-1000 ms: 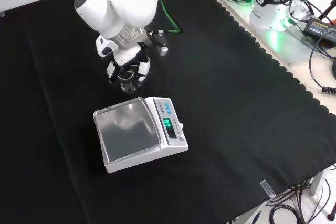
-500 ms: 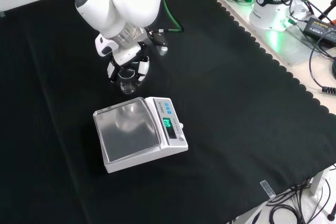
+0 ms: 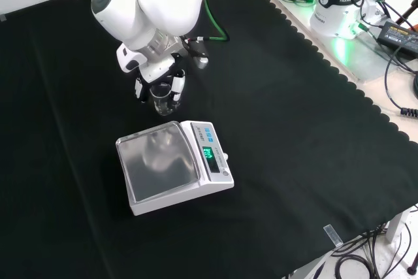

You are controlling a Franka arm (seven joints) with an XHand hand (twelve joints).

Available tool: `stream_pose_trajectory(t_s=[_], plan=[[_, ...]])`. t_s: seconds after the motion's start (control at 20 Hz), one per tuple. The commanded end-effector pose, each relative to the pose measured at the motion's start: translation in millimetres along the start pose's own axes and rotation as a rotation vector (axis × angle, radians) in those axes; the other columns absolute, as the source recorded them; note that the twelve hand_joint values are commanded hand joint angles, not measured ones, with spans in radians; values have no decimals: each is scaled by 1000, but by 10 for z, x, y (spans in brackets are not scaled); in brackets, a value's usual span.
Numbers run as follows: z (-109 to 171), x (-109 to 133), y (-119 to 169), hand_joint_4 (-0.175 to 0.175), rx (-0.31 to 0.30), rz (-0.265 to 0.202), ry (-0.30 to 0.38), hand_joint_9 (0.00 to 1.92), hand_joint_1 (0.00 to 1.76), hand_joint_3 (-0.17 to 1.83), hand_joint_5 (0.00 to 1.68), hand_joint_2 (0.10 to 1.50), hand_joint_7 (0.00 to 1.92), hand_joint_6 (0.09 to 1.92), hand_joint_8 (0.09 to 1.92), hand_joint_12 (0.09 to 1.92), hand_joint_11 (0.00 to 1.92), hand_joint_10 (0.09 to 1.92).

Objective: Pick up the beaker.

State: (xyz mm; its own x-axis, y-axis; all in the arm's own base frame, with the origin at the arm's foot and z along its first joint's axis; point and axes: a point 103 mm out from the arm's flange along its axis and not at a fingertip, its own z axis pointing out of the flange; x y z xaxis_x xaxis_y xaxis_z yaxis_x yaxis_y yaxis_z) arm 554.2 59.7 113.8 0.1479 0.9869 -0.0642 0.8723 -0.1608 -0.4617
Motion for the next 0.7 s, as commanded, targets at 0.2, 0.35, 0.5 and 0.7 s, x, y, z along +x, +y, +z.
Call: stream_pose_trajectory(t_s=[0.2, 0.35, 0.5, 0.7], plan=[[-229, -76, -182, -175, -8, 11, -78, 1650, 1127, 4, 878, 1164, 1172, 1155, 918, 502, 1761, 523], [-328, -126, -280, -175, -20, -7, -81, 1664, 1128, 2, 883, 1162, 1181, 1150, 919, 505, 1764, 521], [-424, -173, -387, -175, -26, 6, -85, 1669, 1129, 2, 886, 1161, 1187, 1146, 918, 508, 1769, 519], [-557, -214, -542, -175, -37, 24, -83, 1673, 1130, 1, 889, 1160, 1191, 1141, 917, 510, 1771, 516]])
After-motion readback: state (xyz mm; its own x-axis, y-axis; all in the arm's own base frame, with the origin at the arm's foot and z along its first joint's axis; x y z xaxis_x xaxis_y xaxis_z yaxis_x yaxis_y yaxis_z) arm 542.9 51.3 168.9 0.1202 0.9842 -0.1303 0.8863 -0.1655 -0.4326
